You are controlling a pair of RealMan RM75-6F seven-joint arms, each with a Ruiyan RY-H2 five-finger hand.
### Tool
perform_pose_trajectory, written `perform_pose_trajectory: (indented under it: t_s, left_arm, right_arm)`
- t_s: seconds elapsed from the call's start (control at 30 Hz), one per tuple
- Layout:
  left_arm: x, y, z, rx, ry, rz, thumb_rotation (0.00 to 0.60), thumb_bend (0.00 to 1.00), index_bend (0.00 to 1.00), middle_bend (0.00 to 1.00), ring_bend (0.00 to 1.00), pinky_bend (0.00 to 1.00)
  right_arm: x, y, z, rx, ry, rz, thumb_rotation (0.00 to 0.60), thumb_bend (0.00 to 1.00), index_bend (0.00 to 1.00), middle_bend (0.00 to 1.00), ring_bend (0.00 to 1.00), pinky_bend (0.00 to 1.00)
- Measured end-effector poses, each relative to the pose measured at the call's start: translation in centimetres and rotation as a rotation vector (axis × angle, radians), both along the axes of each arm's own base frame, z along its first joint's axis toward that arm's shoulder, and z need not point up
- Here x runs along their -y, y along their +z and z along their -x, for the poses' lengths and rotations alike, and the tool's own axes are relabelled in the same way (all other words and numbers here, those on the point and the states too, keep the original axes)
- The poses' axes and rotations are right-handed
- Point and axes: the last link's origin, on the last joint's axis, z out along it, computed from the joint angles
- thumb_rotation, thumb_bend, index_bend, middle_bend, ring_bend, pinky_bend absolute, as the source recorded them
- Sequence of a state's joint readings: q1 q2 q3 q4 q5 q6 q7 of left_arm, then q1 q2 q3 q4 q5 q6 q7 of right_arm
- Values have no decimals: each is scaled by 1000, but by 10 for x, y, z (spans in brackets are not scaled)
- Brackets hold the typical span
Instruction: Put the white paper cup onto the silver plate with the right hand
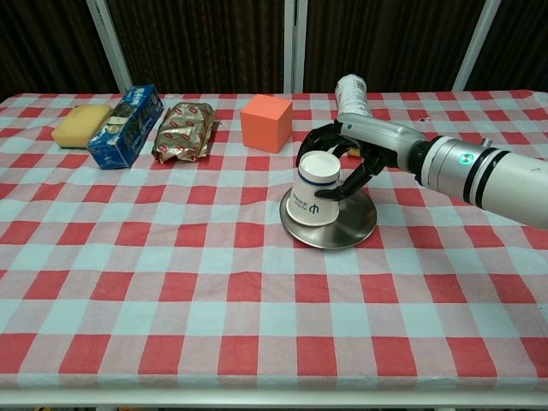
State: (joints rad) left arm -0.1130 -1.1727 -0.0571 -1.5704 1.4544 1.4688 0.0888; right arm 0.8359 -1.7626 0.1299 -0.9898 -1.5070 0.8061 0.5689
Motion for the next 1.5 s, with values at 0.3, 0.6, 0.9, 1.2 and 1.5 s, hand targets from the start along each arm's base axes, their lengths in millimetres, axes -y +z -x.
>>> perform_pose_trajectory:
  t_s: [0.3, 0.6, 0.9, 1.2, 1.5]
  left_arm:
    - [-1, -2, 1, 3, 1, 1, 600, 18, 175, 177, 70, 67]
    - [1, -2, 1, 2, 5, 2, 600, 18, 175, 177, 70, 67]
    - [0, -1, -1, -2, 0, 1, 600, 17, 175, 177, 70, 67]
    - [1, -1, 0, 0, 9, -1, 600, 18, 175, 177, 70, 67]
    - [0, -2, 0, 0, 3, 2, 600, 17, 175, 177, 70, 67]
  right_arm:
    - [-14, 9, 2, 10, 38, -47, 600, 276, 585, 420, 221, 235]
    - [-2, 4, 7, -27, 32, 22, 600, 276, 585, 419, 221, 225]
    - [-21, 11, 2, 34, 80, -43, 600, 277, 585, 426, 221, 218]
    - [-1, 7, 10, -1, 24, -3, 600, 277, 585, 419, 221, 209]
    - [-16, 16, 12, 21, 82, -47, 600, 277, 585, 426, 221, 198]
